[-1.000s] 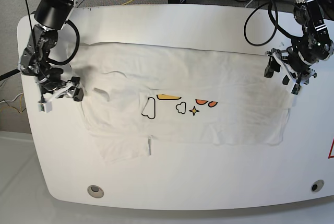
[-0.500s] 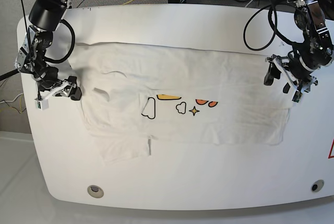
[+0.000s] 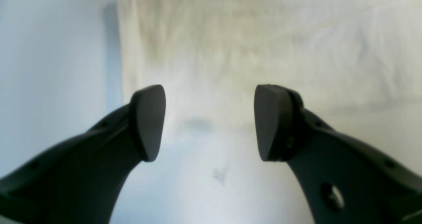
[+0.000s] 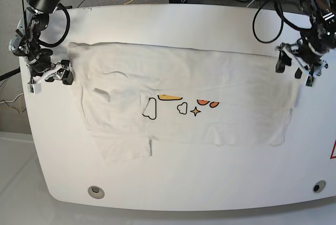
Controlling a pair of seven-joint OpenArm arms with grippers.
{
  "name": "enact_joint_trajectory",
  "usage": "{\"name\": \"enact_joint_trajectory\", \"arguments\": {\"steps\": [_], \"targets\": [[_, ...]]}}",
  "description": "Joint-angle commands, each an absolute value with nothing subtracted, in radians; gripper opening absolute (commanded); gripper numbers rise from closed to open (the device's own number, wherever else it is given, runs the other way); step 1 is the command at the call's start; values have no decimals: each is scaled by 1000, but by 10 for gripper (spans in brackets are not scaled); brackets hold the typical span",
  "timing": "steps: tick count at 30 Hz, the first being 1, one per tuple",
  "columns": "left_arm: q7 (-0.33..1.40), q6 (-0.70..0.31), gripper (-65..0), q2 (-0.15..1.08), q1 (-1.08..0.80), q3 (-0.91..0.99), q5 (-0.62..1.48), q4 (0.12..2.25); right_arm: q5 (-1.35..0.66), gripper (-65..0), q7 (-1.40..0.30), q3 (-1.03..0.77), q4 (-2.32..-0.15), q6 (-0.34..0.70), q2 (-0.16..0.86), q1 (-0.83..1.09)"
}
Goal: Fold the T-shirt properly
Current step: 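Adjust both grippers along the collar edge to grasp positions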
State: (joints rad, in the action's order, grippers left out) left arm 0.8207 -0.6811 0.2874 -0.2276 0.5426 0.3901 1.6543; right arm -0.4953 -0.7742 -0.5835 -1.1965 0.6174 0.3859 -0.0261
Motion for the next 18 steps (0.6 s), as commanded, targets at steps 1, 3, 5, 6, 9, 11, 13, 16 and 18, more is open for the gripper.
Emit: {"name": "enact_joint_trajectory", "arguments": {"steps": [1,3,5,6,9,11,13,16,18], "targets": [[808,-675,-260,303,-241,564,384,1678,-501,-164,-763,-591,-1227,614,409,-16],[807,-673,-258,303,-249,572,384,1680,-498,-163,-763,-589,-1229,612,410,-10],[809,-672,-257,303,-250,576,385,1679,-496,-162,-763,-585,-1226,611,410,-8],[811,-672,-256,303,-248,577,385,1678,-495,-162,-762,-583,-1222,611,411,-9],[807,-671,-251,304,-227,573,387,1664,-476,-163,-754,-570,-1182,599,408,-23],[810,-668,-250,305,-219,573,389,1661,-475,-163,-752,-561,-1176,599,406,-26],[813,-667,-249,306,-211,571,389,1658,-477,-163,-752,-552,-1169,599,405,-30],[820,-664,-249,308,-199,567,389,1651,-485,-163,-753,-537,-1160,601,402,-32],[821,-658,-246,317,-160,543,378,1623,-506,-165,-756,-495,-1145,606,395,-49]]}}
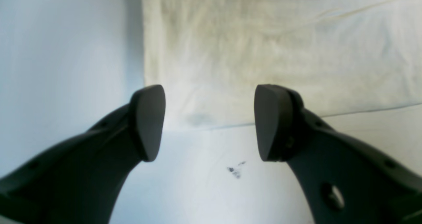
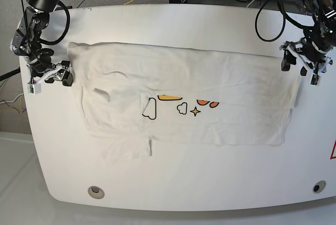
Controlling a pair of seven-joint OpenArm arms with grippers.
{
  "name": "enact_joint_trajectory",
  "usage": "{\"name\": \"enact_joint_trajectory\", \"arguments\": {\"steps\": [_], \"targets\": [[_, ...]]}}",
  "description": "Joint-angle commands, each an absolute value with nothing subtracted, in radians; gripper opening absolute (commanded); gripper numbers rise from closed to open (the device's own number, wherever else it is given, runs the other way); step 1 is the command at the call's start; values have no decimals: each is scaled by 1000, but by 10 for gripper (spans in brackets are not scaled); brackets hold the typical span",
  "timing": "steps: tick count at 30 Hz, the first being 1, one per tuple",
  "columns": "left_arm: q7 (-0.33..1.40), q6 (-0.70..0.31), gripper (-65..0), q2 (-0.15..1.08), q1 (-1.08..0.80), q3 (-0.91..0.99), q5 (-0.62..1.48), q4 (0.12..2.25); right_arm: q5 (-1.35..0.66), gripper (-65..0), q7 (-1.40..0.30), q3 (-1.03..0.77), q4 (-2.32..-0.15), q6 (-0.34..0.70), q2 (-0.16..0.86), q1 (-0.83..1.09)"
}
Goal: Fold the T-shirt properly
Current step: 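Adjust both grippers along the collar edge to grasp positions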
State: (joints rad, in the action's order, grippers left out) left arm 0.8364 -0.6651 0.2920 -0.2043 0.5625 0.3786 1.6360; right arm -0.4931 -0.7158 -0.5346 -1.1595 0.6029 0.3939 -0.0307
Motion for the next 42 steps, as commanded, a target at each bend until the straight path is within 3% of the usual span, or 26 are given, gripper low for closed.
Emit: {"name": "enact_joint_trajectory", "arguments": {"steps": [1,20,30,42], "targets": [[819,-659,-246,319,-154,540,379,1614,-510,-166,-756,-489,-1146,607,392,-49],[660,-655,-252,317,-190,468,331,1559,-642,-173,-789,-492,-1182,687,285,-48],[754,-674,-266,306,-123,509,390,1486,-672,-173,-834,-486,-1181,698,307,-49],[818,-698,-248,283,-64,539,464,1451,-643,-159,-736,-484,-1184,698,312,-56]]}}
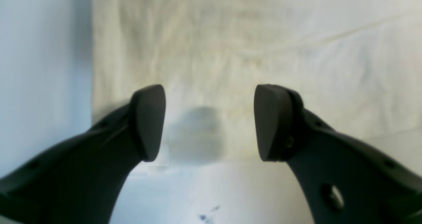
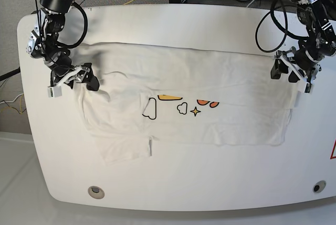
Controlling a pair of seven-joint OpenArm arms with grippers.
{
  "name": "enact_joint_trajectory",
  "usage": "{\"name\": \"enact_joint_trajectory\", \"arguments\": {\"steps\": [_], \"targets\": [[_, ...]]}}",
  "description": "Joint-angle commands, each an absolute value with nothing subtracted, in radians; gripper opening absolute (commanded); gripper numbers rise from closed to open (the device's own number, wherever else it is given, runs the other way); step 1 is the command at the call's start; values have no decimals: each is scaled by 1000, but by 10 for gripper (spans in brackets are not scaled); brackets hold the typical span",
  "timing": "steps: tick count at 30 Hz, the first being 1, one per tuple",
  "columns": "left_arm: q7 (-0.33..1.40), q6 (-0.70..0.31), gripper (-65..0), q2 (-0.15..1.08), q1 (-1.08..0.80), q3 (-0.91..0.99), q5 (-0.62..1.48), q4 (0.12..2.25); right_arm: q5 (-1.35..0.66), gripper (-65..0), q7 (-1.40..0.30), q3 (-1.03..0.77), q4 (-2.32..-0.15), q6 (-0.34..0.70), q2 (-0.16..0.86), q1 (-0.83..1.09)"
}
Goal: Fold the T-shirt properly
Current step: 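Adjust both grippers along the collar edge to grasp positions, then close both grippers on the collar-side corners of the shirt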
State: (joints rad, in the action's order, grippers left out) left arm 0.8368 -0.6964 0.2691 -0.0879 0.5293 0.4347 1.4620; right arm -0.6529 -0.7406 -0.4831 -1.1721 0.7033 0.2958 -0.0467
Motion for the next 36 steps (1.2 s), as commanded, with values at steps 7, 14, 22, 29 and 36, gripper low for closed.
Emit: {"name": "enact_joint_trajectory", "arguments": {"steps": [7,14,22,29,36], "targets": [[813,-698,-242,284,-4,540,550,1320,-640,-147,-721,-458,-1181,695,298,-67],[795,-698,-233,307,-39,524,554,1315,-614,-158,-723,-472,-1150,698,276,-76],[777,-698,-228,348,-59,518,521,1319,-598,-266,-725,-476,-1133,698,267,-85],[722,-698,-220,383,-28,528,463,1242,-569,-190,-732,-480,-1119,698,286,-91],[654,-688,-198,390,26,505,393,1129,-555,-150,-735,-476,-1118,698,279,-92]]}}
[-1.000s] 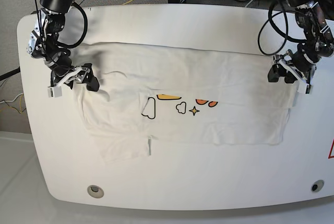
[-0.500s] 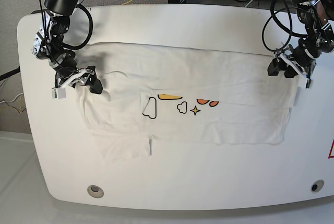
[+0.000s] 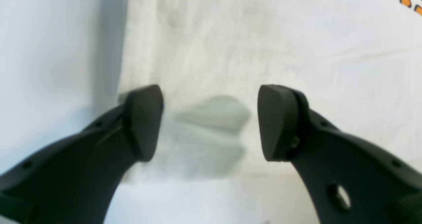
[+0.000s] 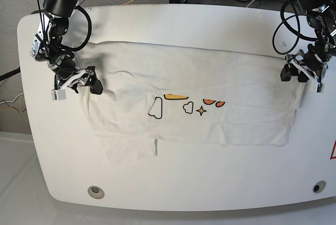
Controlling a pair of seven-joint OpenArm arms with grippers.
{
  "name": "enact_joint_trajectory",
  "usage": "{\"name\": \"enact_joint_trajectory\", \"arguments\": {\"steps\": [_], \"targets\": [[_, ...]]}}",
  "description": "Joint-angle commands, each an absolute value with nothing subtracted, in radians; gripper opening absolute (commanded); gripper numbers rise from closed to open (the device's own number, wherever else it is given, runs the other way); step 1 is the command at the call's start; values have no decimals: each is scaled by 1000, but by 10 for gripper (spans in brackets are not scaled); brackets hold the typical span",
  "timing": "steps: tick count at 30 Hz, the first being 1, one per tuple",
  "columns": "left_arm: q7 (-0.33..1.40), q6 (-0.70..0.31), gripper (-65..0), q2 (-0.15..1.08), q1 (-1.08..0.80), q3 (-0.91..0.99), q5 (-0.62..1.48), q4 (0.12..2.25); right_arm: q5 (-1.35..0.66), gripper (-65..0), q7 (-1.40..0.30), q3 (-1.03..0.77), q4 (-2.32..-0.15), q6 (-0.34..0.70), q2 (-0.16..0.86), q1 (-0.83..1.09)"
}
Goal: Fold the T-shirt properly
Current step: 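Close both grippers on the collar-side corners of the shirt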
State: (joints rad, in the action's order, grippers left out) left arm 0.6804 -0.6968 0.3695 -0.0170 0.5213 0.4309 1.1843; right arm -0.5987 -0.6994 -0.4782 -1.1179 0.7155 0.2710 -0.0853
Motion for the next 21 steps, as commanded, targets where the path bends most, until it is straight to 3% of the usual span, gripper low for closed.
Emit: {"name": "enact_joint_trajectory", "arguments": {"steps": [1,8,10,12,16,18,21], "targets": [[650,-687,-196,389,29,501,390,1123,-554,-148,-736,-475,-1118,698,279,-93],[651,-678,-202,382,27,474,389,1120,-553,-153,-750,-472,-1112,698,280,-100],[662,-673,-240,377,17,461,398,1136,-553,-199,-756,-469,-1109,698,280,-102],[667,-665,-327,365,-4,465,407,1145,-545,-310,-767,-451,-1101,698,272,-102],[744,-663,-554,357,-27,455,438,1187,-528,-628,-767,-438,-1108,698,269,-101],[779,-666,-646,354,-29,456,458,1206,-522,-650,-770,-429,-1111,698,267,-100],[801,-668,-650,354,-33,459,481,1252,-517,-650,-773,-409,-1112,698,266,-99]]}}
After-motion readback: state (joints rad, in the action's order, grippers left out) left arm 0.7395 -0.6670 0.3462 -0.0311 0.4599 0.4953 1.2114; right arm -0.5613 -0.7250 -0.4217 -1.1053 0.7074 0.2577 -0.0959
